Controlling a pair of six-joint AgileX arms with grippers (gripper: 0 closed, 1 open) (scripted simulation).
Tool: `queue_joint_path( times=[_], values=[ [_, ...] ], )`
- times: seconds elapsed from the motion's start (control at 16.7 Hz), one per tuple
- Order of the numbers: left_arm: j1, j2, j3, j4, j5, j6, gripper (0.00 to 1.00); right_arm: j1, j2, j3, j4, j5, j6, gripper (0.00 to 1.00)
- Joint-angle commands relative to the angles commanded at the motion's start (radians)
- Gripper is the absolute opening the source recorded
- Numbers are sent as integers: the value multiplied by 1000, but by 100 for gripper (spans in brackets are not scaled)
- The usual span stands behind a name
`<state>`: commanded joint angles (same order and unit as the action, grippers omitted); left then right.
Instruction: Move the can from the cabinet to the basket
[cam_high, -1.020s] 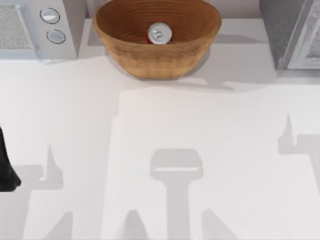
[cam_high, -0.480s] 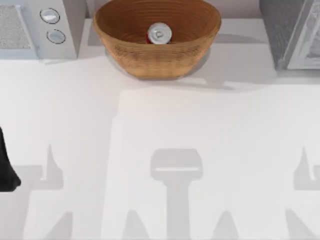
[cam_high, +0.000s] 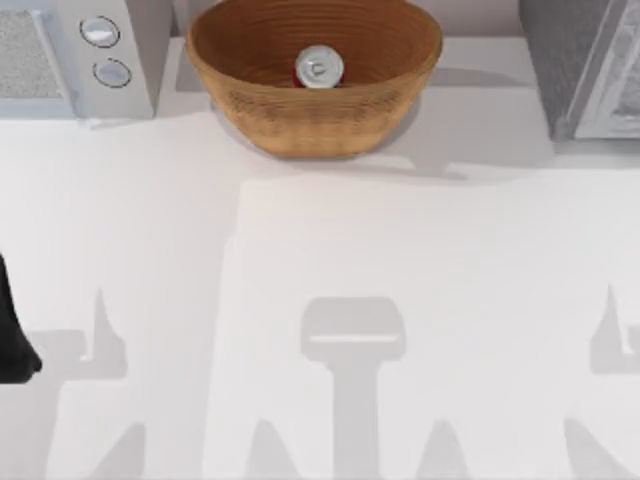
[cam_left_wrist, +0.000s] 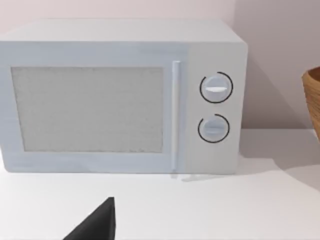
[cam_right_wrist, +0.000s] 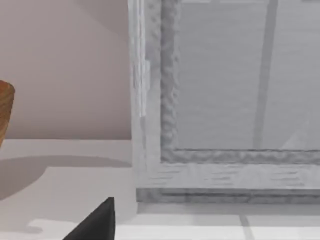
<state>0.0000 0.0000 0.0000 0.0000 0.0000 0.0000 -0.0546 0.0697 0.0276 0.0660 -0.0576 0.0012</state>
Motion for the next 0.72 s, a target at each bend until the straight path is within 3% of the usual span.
queue_joint_path(
  times=[0.24, 0.72],
  values=[
    [0, 0, 0, 0, 0, 0, 100, -174, 233, 66, 207, -171, 2, 100],
    [0, 0, 0, 0, 0, 0, 100, -650, 984, 228, 766, -636, 12, 100]
  ],
)
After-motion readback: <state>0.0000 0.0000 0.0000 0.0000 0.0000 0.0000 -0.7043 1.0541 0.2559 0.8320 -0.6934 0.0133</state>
